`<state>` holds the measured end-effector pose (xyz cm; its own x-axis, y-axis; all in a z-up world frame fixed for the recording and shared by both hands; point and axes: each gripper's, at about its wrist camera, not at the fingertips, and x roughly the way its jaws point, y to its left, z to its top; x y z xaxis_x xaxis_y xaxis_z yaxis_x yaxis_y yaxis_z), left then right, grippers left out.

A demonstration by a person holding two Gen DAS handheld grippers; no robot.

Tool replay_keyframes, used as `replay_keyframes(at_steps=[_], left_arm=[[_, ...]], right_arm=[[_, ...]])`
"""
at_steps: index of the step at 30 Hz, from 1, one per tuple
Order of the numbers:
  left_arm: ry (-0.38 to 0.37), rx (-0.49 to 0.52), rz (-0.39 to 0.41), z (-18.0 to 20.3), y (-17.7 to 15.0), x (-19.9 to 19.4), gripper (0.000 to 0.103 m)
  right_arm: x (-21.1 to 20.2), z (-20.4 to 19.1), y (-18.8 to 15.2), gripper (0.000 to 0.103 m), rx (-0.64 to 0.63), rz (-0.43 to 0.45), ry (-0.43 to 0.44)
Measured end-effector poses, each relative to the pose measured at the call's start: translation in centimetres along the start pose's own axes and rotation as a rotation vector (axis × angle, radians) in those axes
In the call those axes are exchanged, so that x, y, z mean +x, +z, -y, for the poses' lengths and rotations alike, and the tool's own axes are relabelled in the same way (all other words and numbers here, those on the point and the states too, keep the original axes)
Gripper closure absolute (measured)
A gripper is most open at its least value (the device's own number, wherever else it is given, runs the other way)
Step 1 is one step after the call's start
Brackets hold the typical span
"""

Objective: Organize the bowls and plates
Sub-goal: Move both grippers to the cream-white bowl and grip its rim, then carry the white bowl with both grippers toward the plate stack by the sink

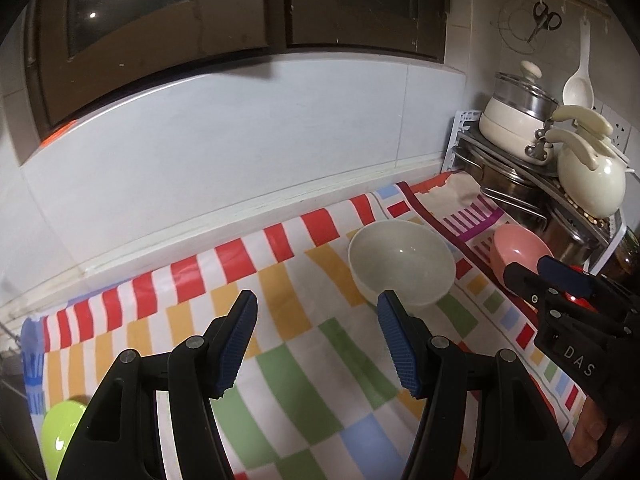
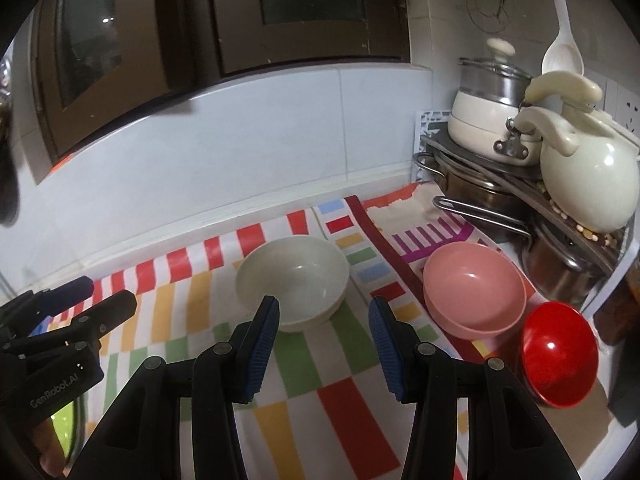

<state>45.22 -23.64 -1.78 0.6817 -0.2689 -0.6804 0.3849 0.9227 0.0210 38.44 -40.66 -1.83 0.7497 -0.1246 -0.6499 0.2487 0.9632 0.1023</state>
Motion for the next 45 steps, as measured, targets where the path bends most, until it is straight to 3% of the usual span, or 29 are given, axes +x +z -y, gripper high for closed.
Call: replay_keyframes(at_steps=[21, 30, 35, 40, 43, 45], left_arm=[[-0.006, 0.106, -0.109, 3.4, 1.4, 12.1, 0.041], [-0.018, 0.122, -0.152, 4.2, 1.2, 15.3, 0.045], [-0.028, 0.121, -0.170, 4.7, 1.3, 16.4, 0.053], [-0.069, 0.112, -0.202, 4.9, 1.4, 17.3, 0.075], [-0.069, 0.099, -0.217, 4.8, 1.3, 17.7, 0.084], [-0.067, 0.092, -0.220, 4.6, 1.3, 17.8, 0.085]], right_arm=[[10.3, 2.2, 0.9, 0.056, 0.023, -0.094, -0.028], [13.2, 2.2, 0.5, 0.064, 0.023, -0.143, -0.026], [14.0, 2.4, 0.4, 0.069, 0.027, -0.155, -0.017], [14.7, 2.4, 0.2, 0.080, 0.027, -0.175, -0.004], [14.9, 2.3, 0.1, 0.086, 0.030, -0.183, -0.003], [14.9, 2.3, 0.0, 0.086, 0.027, -0.180, -0.019]])
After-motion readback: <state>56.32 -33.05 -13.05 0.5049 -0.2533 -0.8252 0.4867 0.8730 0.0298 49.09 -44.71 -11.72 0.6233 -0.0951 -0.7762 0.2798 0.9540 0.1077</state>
